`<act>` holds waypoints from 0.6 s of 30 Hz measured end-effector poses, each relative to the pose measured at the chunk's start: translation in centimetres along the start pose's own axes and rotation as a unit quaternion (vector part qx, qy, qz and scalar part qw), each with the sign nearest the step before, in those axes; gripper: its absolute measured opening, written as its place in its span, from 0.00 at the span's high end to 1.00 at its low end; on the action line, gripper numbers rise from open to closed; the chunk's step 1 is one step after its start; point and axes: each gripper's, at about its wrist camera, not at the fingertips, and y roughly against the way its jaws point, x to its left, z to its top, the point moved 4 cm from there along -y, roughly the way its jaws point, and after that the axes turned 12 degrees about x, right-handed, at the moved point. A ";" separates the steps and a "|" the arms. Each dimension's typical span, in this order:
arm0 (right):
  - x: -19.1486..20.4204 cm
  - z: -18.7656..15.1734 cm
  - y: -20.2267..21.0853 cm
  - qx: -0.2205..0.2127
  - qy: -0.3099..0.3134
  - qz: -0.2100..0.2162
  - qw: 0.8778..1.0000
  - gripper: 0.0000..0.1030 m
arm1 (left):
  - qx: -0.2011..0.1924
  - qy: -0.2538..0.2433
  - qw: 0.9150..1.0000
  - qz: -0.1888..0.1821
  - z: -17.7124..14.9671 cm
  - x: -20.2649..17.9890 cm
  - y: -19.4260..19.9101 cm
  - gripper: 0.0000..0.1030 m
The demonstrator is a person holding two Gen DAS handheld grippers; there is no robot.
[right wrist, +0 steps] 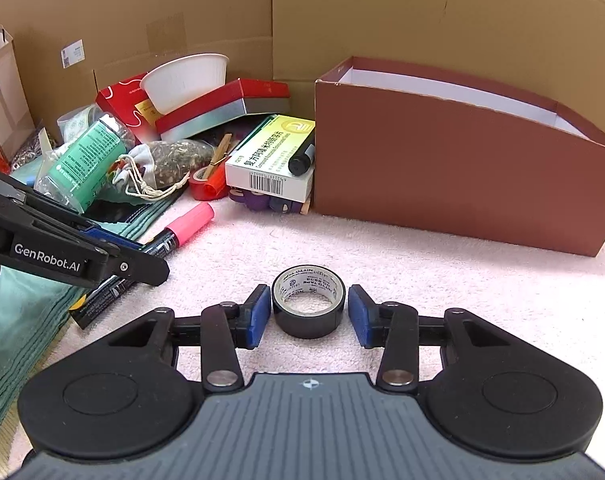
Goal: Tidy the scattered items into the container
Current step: 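Grasp the pink marker with the left gripper while the right grasps the black tape roll, then carry the marker and tape roll over the shoebox with both grippers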
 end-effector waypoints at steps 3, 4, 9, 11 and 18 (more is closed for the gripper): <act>0.1 0.1 -0.1 0.002 0.002 0.000 1.000 0.58 | 0.003 0.000 1.000 0.004 0.1 0.0 0.1 0.83; 0.1 0.1 -0.1 0.002 0.004 -0.001 1.000 0.58 | 0.004 0.000 1.000 0.004 0.1 0.0 0.1 0.83; 0.2 0.3 -0.3 0.004 0.008 -0.006 1.000 0.57 | 0.000 -0.006 1.000 0.004 0.1 -0.2 0.0 0.68; 0.2 0.4 -0.4 0.004 0.010 -0.007 1.000 0.57 | 0.000 -0.006 1.000 0.008 0.1 -0.2 0.1 0.75; 0.2 0.4 -0.2 0.007 -0.001 0.001 1.000 0.58 | 0.002 0.008 1.000 0.012 0.0 -0.2 0.4 0.90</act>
